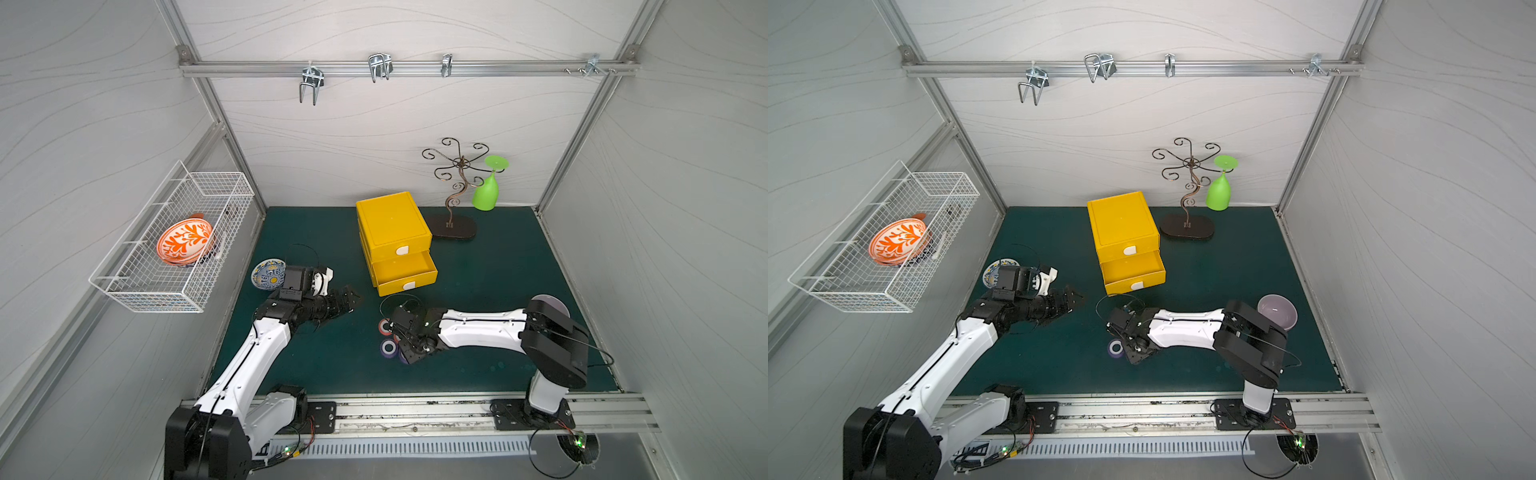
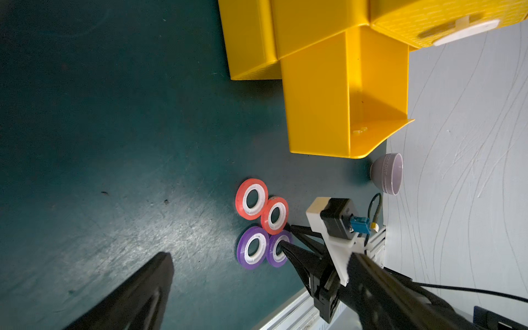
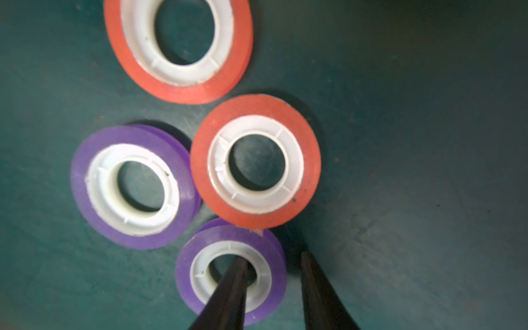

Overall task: Place the transparent tape into the drawer according to color
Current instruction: Pick up the tape from the center of the board.

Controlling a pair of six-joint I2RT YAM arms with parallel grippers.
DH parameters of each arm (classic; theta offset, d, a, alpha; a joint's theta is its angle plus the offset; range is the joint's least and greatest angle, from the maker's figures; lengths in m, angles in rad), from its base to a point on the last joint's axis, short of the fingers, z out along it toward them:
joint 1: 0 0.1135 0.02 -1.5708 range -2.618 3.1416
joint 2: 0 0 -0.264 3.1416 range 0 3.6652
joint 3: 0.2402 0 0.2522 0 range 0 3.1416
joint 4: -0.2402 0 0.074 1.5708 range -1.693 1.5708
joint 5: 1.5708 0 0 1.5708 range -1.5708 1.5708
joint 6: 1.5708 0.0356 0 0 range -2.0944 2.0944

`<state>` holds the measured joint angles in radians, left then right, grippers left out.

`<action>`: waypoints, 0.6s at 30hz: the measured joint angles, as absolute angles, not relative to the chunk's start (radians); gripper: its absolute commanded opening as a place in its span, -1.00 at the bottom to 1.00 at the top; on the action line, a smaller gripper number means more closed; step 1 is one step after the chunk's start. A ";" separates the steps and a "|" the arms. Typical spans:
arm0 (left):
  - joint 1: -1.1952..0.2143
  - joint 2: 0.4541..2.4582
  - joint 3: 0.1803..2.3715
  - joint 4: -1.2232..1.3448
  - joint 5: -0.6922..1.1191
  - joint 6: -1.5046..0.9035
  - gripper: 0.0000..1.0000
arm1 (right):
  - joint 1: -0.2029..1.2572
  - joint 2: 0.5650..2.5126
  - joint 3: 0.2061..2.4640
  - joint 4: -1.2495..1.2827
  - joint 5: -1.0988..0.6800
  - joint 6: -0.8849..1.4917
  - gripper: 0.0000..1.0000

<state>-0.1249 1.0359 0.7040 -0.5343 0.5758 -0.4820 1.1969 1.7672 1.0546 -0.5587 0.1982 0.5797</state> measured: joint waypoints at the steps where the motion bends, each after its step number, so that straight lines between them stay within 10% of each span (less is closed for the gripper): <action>1: -0.125 1.036 0.704 -0.534 0.576 -0.482 0.99 | 1.196 1.768 1.056 -0.561 0.197 0.580 -0.51; 18: -0.124 1.036 0.704 -0.535 0.576 -0.475 0.99 | 1.197 1.797 1.098 -0.612 0.186 0.580 -1.00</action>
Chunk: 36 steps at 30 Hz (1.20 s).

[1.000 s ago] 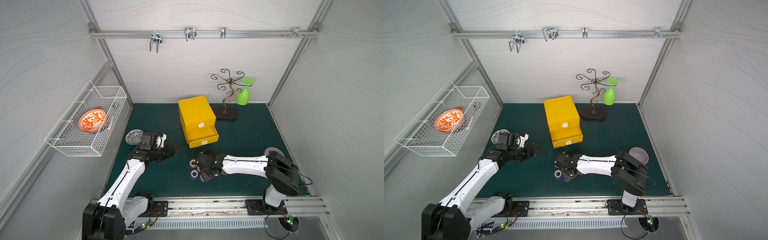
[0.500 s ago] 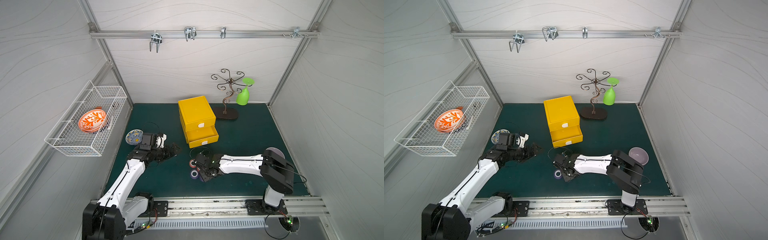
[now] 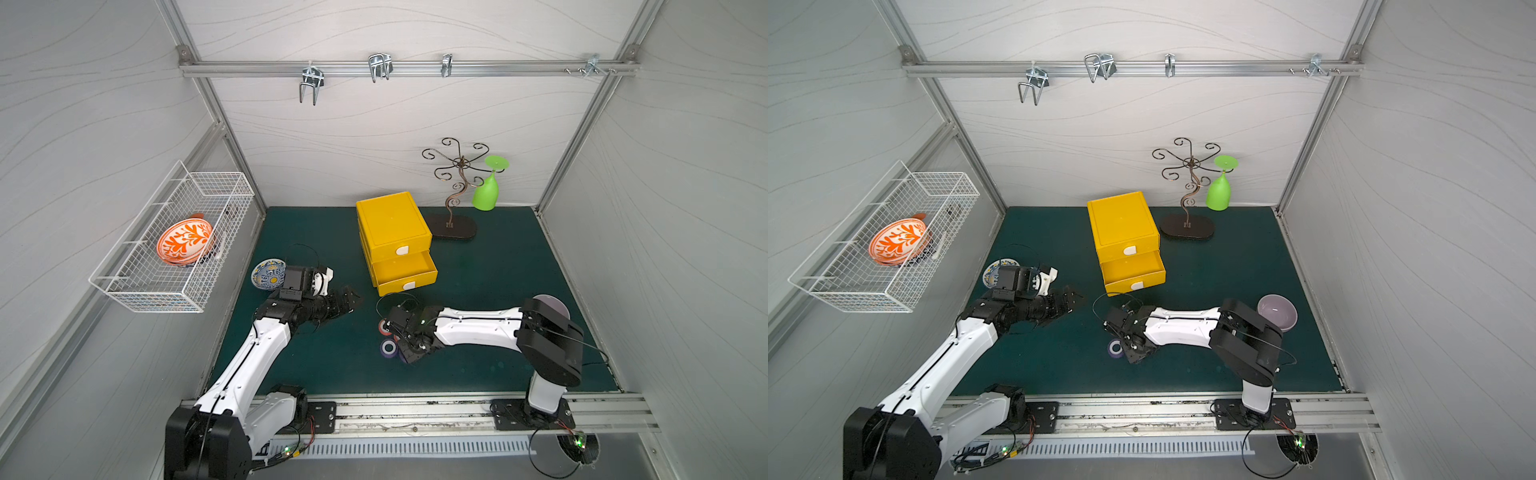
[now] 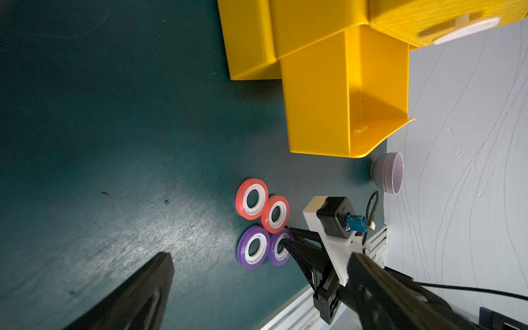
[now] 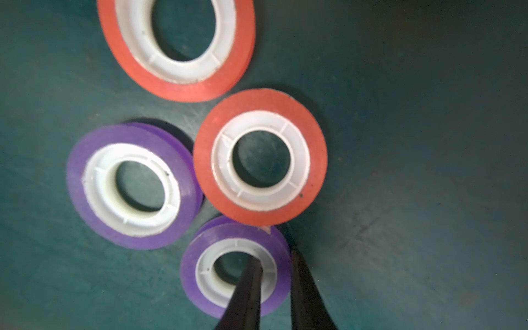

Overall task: Place the transparent tape into the drawer according to color
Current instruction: Pick up the tape from the center of the board.

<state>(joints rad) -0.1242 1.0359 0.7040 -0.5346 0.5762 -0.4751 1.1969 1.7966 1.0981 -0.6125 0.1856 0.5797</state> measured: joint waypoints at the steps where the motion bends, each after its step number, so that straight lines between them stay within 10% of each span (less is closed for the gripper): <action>1: -0.124 1.036 0.704 -0.534 0.576 -0.475 0.99 | 1.197 1.796 1.098 -0.612 0.186 0.580 -1.00; 36: -0.124 1.036 0.704 -0.537 0.581 -0.472 0.99 | 1.030 1.440 1.147 -0.717 0.205 0.516 -1.00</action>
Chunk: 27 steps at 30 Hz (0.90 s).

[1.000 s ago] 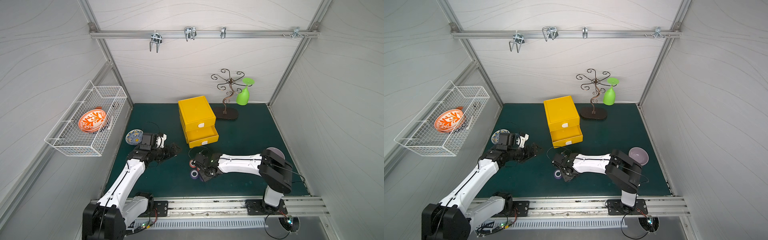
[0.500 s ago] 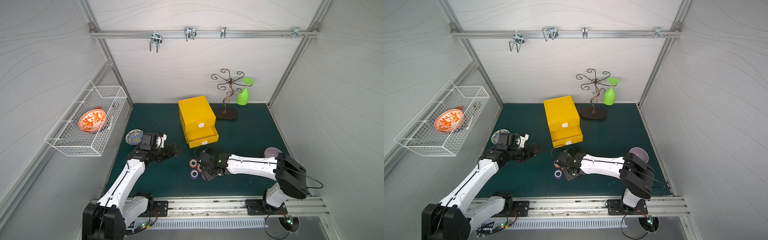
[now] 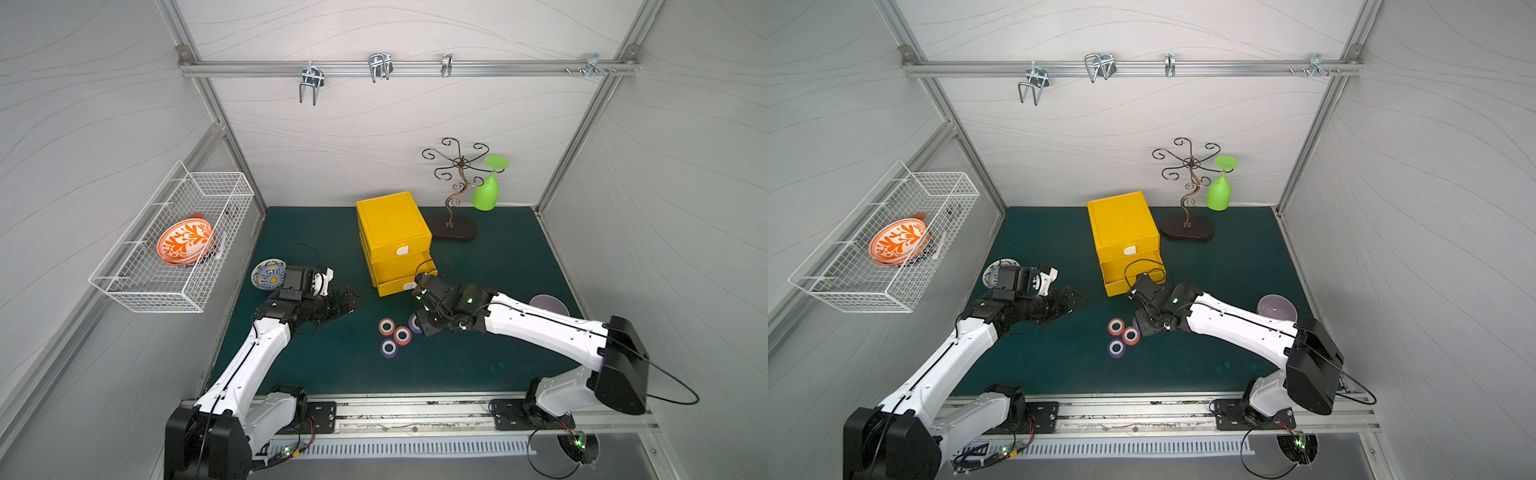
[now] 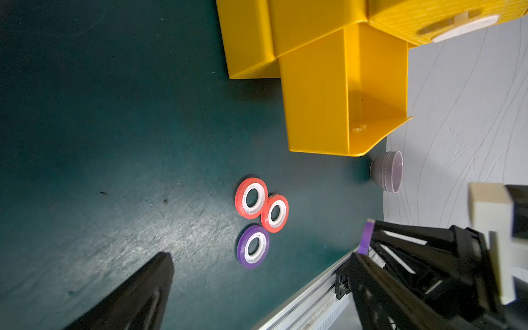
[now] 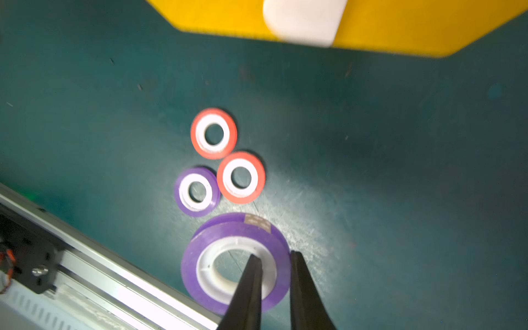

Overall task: Place the transparent tape into the drawer according to color
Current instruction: Pick up the tape from the center of the board, then place the tape in the drawer.

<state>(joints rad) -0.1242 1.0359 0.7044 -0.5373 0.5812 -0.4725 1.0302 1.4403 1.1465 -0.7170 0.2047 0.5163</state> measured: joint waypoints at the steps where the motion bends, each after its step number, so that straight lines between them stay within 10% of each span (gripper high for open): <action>1: -0.125 1.036 0.704 -0.541 0.581 -0.472 0.99 | 1.013 1.439 1.165 -0.720 0.204 0.504 -1.00; 27: -0.208 1.045 0.704 -0.591 0.527 -0.471 0.99 | 0.750 1.636 1.404 -0.548 0.248 0.359 -1.00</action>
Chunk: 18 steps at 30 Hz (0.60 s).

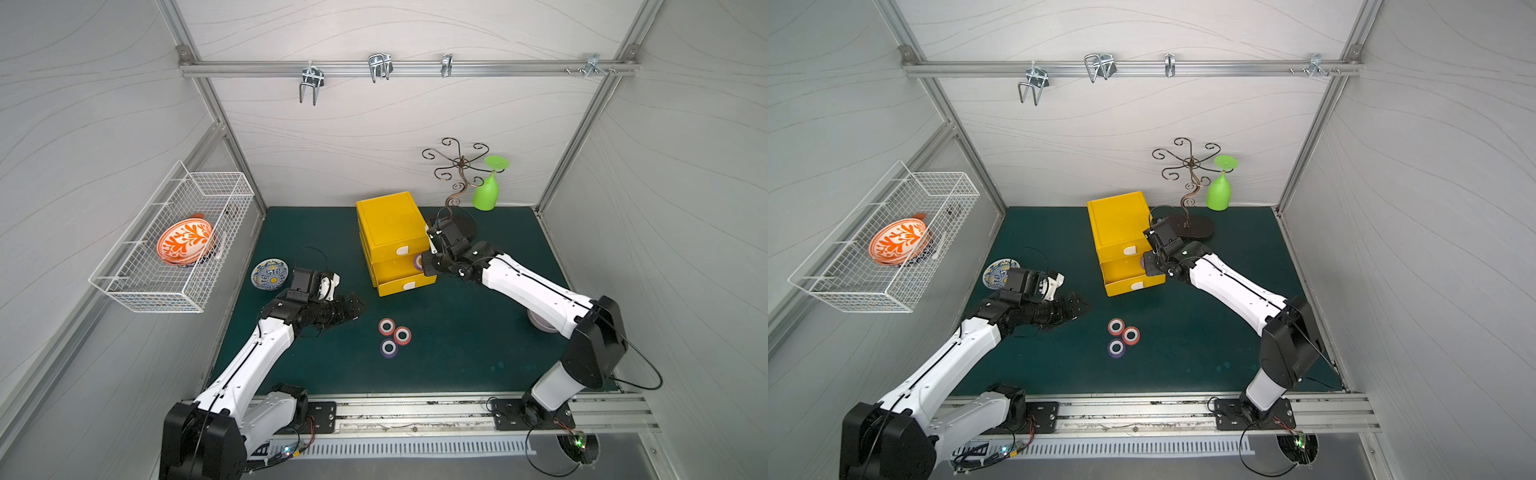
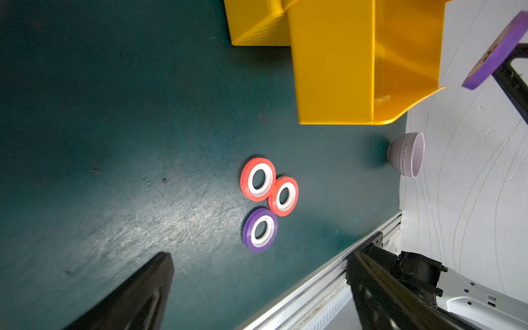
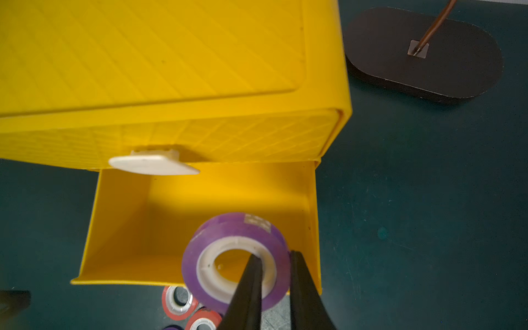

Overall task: Place the transparent tape into the drawer according to color
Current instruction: Place the tape in the drawer.

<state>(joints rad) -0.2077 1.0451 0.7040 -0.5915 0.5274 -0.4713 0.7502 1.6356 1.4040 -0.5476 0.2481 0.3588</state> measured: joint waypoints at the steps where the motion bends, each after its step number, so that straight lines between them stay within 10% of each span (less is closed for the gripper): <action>1: -0.210 1.048 0.704 -0.594 0.525 -0.471 0.99 | 0.749 1.647 1.408 -0.540 0.251 0.357 -1.00; 10: -0.238 1.069 0.704 -0.627 0.473 -0.464 0.99 | 0.749 1.686 1.409 -0.508 0.255 0.344 -0.26; 18: -0.291 1.076 0.707 -0.668 0.413 -0.466 0.99 | 0.749 1.681 1.396 -0.481 0.252 0.339 0.01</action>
